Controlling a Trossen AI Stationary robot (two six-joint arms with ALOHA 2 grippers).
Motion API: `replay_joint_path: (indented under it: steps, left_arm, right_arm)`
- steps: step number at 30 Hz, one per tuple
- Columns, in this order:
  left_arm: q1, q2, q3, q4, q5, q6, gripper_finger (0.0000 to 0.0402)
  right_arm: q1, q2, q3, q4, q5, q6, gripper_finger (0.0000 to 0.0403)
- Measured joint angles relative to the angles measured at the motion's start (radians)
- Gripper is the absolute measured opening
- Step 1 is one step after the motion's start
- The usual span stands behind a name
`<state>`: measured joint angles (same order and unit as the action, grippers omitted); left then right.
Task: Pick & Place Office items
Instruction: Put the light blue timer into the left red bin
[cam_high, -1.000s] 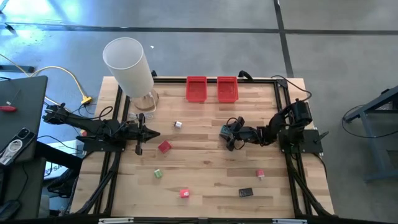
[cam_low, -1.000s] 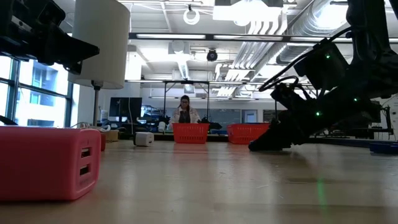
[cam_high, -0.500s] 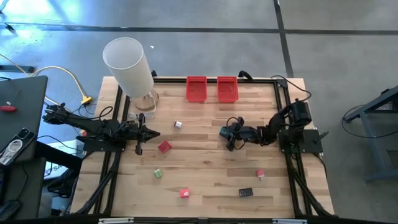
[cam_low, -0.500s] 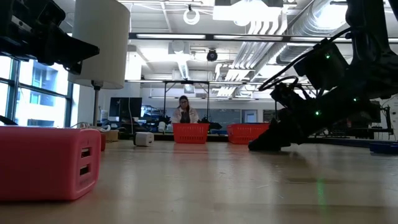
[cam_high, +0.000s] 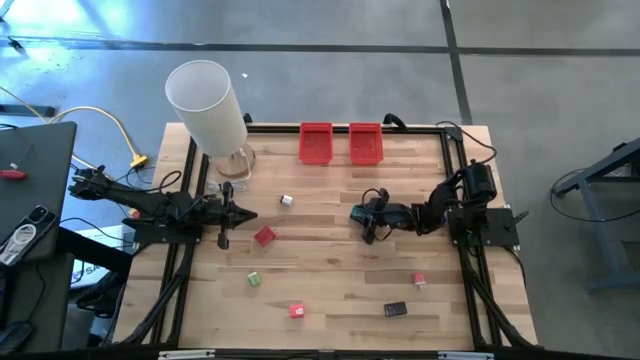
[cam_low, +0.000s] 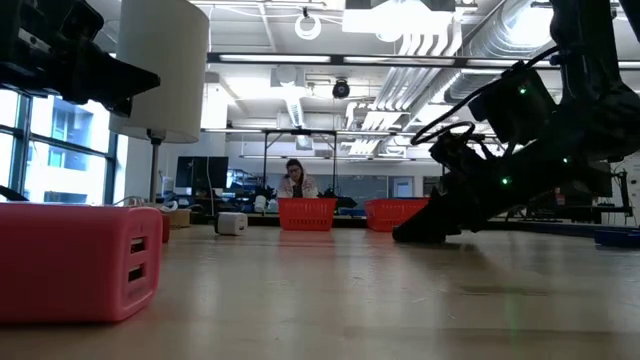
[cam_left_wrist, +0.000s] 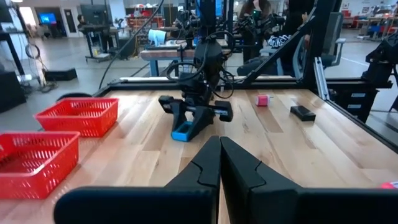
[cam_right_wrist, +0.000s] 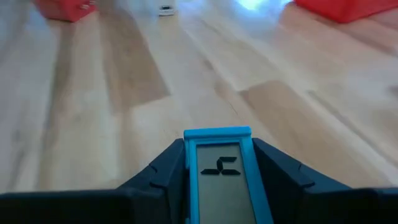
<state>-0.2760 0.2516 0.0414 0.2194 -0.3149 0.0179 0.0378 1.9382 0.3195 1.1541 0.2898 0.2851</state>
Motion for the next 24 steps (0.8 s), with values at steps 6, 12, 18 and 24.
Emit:
replay_joint_path:
  steps: [6, 12, 18, 24]
  left_arm:
    - [0.000, 0.000, 0.000, 0.059, 0.000, 0.063, 0.0001]
    - [0.000, 0.000, 0.000, 0.083, 0.001, 0.028, 0.0001]
    - [0.007, 0.000, 0.000, 0.118, -0.005, 0.078, 0.0001]
    - [0.004, 0.069, 0.000, 0.256, 0.007, 0.174, 0.0026]
  right_arm:
    - [0.002, -0.038, 0.038, 0.004, -0.095, 0.002, 0.0142]
    - [0.002, -0.057, 0.052, -0.012, -0.094, -0.021, 0.0142]
    - [0.002, -0.059, 0.053, -0.008, -0.088, -0.021, 0.0142]
    - [0.002, -0.059, 0.053, -0.008, -0.083, -0.021, 0.0142]
